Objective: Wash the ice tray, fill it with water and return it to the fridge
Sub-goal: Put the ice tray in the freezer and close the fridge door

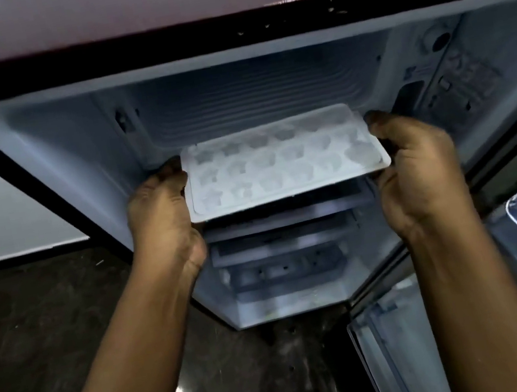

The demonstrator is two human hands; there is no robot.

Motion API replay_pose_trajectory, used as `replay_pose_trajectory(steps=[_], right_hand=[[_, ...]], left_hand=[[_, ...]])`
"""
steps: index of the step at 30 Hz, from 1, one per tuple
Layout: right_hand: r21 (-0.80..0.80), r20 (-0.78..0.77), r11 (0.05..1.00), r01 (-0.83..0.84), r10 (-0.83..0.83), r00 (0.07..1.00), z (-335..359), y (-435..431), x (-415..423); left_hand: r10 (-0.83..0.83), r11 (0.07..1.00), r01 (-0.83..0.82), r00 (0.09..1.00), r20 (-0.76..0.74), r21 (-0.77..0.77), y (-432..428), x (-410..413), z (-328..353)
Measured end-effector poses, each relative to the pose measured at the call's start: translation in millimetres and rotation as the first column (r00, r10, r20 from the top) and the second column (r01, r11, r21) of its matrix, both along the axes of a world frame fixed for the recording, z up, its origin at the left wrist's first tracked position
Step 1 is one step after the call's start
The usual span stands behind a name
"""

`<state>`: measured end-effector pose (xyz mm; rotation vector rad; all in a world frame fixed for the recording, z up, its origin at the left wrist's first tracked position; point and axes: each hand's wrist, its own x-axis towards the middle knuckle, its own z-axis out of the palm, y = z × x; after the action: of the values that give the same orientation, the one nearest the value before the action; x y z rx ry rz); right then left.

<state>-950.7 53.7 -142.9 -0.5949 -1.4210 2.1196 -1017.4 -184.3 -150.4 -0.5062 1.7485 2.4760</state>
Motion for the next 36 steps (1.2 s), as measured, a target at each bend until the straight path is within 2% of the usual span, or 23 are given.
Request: replay_pose_trajectory(steps=[8, 12, 23, 27, 30, 31, 32, 33, 35, 36], right_hand=[[0.067, -0.102, 0.994, -0.083, 0.090, 0.991, 7.6, 5.4, -33.5], [0.060, -0.086, 0.992, -0.109, 0.114, 0.990, 7.5, 7.5, -44.4], [0.063, 0.012, 0.988, -0.143, 0.143, 0.990, 5.5, 22.2, -72.6], [0.139, 0.047, 0.986, -0.091, 0.086, 0.995, 8.3, 19.3, -77.7], [0.326, 0.091, 0.945, -0.026, -0.004, 0.996, 2.7, 15.1, -82.0], [0.455, 0.115, 0.890, -0.007, -0.051, 0.992, -0.1, 11.4, -79.2], [0.615, 0.116, 0.788, 0.026, -0.123, 0.986, -6.2, 8.3, -74.8], [0.774, 0.057, 0.628, 0.084, -0.201, 0.978, -12.7, 4.0, -68.7], [0.938, -0.083, 0.309, 0.159, -0.244, 0.966, -29.3, -4.4, -61.4], [0.964, -0.099, 0.218, 0.154, -0.244, 0.965, -39.7, -8.3, -60.4]], left_hand=[[-0.084, 0.993, 0.092, 0.991, -0.106, 0.070, 1.4, -20.0, 9.7], [-0.039, 0.994, 0.053, 0.989, -0.139, 0.097, 11.9, -21.9, 17.8], [0.088, 0.994, -0.101, 0.974, -0.210, -0.049, 22.9, -49.3, 10.2], [0.074, 0.987, -0.109, 0.959, -0.274, -0.116, 29.4, -48.4, 12.0], [0.021, 0.974, -0.090, 0.951, -0.307, -0.210, 29.3, -45.9, 8.9], [-0.022, 0.950, -0.087, 0.939, -0.342, -0.300, 28.0, -44.9, 6.2], [-0.094, 0.899, -0.093, 0.913, -0.396, -0.427, 26.1, -42.8, 1.9], [-0.203, 0.789, -0.131, 0.867, -0.455, -0.601, 24.1, -40.1, -2.9], [-0.479, 0.404, -0.278, 0.747, -0.461, -0.871, 21.6, -34.6, -14.9], [-0.587, 0.230, -0.329, 0.704, -0.400, -0.916, 21.1, -32.7, -21.8]])
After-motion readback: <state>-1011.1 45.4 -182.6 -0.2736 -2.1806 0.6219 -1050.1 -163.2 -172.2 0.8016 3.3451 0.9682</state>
